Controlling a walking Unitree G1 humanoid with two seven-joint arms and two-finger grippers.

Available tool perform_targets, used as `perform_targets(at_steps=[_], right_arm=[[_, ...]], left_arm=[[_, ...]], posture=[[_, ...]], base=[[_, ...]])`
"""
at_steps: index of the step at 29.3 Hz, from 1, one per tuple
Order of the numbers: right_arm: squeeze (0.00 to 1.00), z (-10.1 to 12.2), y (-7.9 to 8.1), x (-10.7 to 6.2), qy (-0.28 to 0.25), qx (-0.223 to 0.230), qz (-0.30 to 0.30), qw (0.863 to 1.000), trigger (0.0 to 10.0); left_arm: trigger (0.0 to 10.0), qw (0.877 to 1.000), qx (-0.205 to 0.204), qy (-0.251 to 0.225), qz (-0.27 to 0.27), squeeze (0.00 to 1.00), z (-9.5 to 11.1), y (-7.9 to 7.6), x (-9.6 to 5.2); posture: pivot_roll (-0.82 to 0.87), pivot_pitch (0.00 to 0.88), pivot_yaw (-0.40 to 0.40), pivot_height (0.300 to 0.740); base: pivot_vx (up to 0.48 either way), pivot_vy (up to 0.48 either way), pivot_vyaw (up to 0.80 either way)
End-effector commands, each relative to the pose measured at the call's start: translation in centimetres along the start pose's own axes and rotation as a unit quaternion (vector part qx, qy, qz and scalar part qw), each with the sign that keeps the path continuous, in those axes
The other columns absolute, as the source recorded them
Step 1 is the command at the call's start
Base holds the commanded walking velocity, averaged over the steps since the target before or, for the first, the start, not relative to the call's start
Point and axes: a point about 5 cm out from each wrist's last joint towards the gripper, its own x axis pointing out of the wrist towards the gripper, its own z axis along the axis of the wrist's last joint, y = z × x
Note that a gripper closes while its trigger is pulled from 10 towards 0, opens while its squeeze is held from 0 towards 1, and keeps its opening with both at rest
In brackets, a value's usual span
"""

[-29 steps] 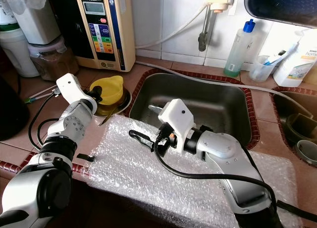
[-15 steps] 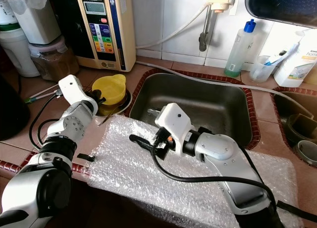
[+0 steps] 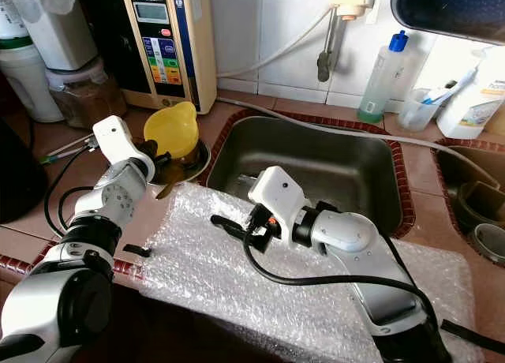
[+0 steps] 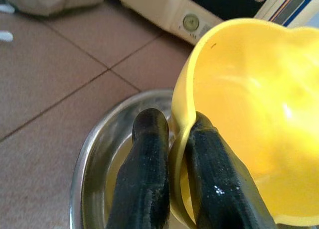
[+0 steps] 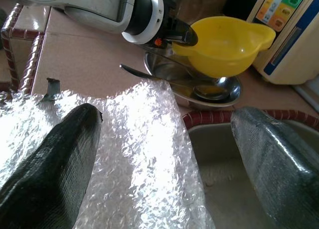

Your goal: Kitchen organization

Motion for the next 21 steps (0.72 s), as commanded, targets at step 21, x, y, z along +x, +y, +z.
perform_targets(at_steps=[21], right_arm=[[0.0,1.7,-5.7,0.7,-0.115,0.086,-0.229,0.963,10.0]], left_arm=[[0.0,0.917,0.182,-0.271,-0.229,0.0,2.3,-5.6,-4.5]], posture=[[-0.01,0.0,0.043,0.74]], base=[[0.0,0.0,0.0]])
